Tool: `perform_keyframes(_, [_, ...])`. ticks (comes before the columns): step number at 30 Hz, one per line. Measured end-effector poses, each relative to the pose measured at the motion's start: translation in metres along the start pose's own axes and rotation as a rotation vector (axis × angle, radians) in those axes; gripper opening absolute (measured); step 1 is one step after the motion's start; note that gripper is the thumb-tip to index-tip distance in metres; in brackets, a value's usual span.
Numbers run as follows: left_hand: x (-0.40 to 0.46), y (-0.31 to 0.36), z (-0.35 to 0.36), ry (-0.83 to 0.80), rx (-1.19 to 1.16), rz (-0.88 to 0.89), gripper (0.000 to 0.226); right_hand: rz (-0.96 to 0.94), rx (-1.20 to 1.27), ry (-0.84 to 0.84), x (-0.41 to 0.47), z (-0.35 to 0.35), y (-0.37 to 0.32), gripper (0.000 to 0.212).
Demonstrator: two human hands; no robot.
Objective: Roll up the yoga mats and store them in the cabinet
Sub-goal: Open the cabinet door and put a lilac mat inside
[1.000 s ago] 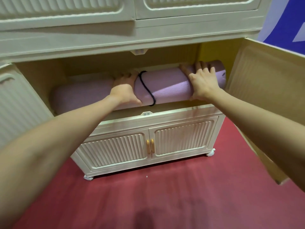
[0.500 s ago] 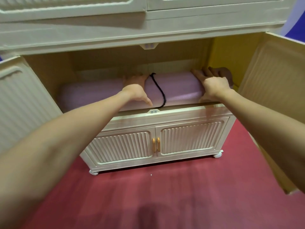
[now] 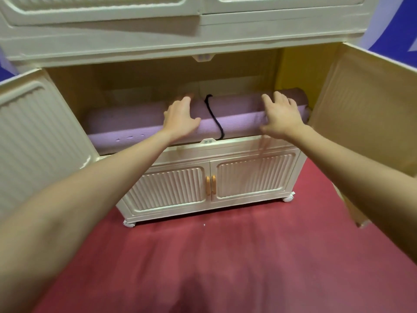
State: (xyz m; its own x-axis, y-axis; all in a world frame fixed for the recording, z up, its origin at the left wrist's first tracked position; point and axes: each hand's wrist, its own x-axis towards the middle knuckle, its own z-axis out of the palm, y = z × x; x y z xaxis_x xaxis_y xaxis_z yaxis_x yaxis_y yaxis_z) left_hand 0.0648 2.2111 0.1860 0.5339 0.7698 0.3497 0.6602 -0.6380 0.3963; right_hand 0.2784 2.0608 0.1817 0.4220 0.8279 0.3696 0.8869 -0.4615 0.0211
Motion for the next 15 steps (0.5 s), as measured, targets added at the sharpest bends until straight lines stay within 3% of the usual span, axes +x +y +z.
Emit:
perform_keyframes(5, [-0.037,-0.003,-0.004,0.076,-0.063,0.056,0.058,-0.046,0.139,0.235,-0.061,-0.007,-0.018,0.05])
perform_keyframes(11, [-0.083,-0.012,-0.008,0.088,-0.117,0.088,0.053,-0.388,0.149,0.473,-0.153,-0.017,-0.05,0.035])
perform_keyframes(15, [-0.108,-0.006,-0.012,0.078,-0.118,0.111,0.051,-0.384,0.196,0.697,-0.201,-0.029,-0.056,0.029])
